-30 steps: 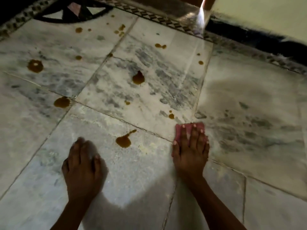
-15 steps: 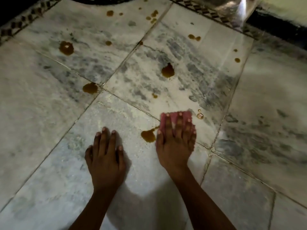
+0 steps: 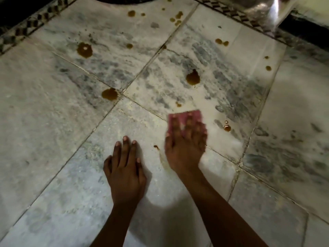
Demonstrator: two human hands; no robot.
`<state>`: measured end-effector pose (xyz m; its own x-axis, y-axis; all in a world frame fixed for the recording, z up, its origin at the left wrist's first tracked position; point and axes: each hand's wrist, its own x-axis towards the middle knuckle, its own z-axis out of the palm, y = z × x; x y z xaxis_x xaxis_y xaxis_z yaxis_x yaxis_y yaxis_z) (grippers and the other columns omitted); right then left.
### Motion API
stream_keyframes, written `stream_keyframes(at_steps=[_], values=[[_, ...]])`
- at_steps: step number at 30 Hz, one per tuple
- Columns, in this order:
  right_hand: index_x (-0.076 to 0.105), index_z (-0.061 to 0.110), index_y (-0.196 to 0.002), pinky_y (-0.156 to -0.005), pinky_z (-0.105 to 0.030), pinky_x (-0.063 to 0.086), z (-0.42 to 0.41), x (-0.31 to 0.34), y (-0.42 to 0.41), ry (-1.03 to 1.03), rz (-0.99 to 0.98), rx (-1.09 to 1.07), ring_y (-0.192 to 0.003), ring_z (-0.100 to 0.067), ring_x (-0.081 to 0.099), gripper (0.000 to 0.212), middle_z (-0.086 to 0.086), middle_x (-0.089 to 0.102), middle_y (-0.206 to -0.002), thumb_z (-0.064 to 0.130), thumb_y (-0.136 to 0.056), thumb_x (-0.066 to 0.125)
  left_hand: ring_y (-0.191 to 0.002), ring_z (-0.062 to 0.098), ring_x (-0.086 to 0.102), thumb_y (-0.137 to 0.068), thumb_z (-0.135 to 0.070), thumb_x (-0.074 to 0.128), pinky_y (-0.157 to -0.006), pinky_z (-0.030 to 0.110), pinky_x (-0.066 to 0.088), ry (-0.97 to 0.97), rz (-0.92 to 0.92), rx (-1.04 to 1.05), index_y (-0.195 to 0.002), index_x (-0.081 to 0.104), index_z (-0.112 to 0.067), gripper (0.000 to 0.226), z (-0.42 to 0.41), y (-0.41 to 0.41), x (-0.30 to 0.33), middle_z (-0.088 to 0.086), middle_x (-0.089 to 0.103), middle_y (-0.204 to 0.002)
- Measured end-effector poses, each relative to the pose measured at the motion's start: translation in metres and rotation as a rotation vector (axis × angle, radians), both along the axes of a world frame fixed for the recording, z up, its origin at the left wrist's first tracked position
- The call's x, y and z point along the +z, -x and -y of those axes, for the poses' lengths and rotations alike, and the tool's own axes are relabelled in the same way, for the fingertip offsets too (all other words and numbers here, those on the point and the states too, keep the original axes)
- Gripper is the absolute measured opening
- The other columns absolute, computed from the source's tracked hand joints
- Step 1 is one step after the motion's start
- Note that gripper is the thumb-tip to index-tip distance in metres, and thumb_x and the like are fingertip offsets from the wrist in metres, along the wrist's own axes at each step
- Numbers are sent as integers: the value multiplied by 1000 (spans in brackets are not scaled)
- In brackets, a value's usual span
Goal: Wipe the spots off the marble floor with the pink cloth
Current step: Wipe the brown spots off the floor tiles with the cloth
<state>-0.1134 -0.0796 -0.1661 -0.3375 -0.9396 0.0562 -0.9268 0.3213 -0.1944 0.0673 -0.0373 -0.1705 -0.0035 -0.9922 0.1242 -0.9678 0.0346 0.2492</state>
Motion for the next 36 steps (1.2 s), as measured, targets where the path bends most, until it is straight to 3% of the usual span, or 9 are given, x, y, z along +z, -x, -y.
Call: stream_keyframes(at_steps=[5, 8, 12, 15, 21, 27, 31, 33, 36], values=[[24, 48, -169, -130, -61, 24, -73, 15, -3, 9, 3, 479, -169, -31, 9, 63, -4, 15, -182, 54, -109, 44, -158, 27, 38, -105, -31, 39, -118, 52, 35, -11, -41, 46, -163, 43, -18, 60, 1, 2, 10, 6, 32, -175], [33, 48, -166, -128, -61, 29, -92, 13, 34, 18, -13, 356, -167, -33, 21, 63, -5, 23, -180, 57, -106, 48, -162, 27, 31, -105, -33, 39, -121, 53, 33, -52, -15, 61, -165, 39, -20, 61, -1, 3, 12, 7, 27, -177], [12, 49, -170, -131, -64, 16, -17, 1, 20, -65, -25, 20, -168, -42, 8, 66, -14, 8, -182, 63, -107, 28, -163, 25, 27, -106, -37, 38, -126, 54, 27, -69, 8, 65, -166, 36, -23, 62, 0, 2, 8, 5, 26, -177], [14, 48, -170, -133, -63, 11, 2, 2, -7, -62, -22, 168, -168, -40, 1, 64, -12, 7, -183, 61, -109, 28, -163, 26, 29, -106, -38, 37, -125, 55, 29, -63, 17, 72, -165, 38, -23, 61, -1, 3, 9, 5, 27, -177], [22, 56, -166, -131, -61, 21, -120, 18, 28, -84, -18, 428, -169, -31, 12, 64, 1, 15, -182, 61, -106, 46, -162, 27, 31, -105, -38, 36, -123, 56, 30, -70, -10, 68, -164, 40, -22, 61, 0, 2, 16, 6, 28, -176], [24, 49, -168, -131, -64, 17, -56, 2, 39, -46, 22, -246, -165, -47, 17, 65, -13, 12, -182, 64, -105, 33, -162, 28, 29, -104, -37, 42, -124, 55, 24, -44, 20, 49, -165, 38, -21, 63, -1, 3, 9, 7, 28, -176], [13, 53, -169, -133, -62, 11, -50, 11, -1, -60, 39, 130, -168, -38, -4, 65, -6, 5, -183, 61, -108, 34, -159, 30, 35, -101, -37, 45, -121, 56, 29, -46, -14, 38, -162, 43, -19, 63, 0, 1, 15, 7, 35, -174], [23, 55, -166, -131, -61, 19, -97, 18, -3, 21, 41, 280, -169, -33, 5, 64, -2, 14, -182, 59, -107, 45, -153, 33, 43, -97, -39, 49, -117, 55, 34, -11, -44, 31, -159, 48, -17, 65, 4, -4, 18, 8, 40, -171], [32, 56, -163, -131, -60, 24, -155, 11, 24, 46, 45, 181, -167, -32, 19, 66, 2, 19, -181, 59, -101, 53, -150, 38, 45, -98, -42, 49, -115, 55, 39, 37, -2, -5, -163, 40, -16, 71, 20, -24, 25, 12, 31, -175]])
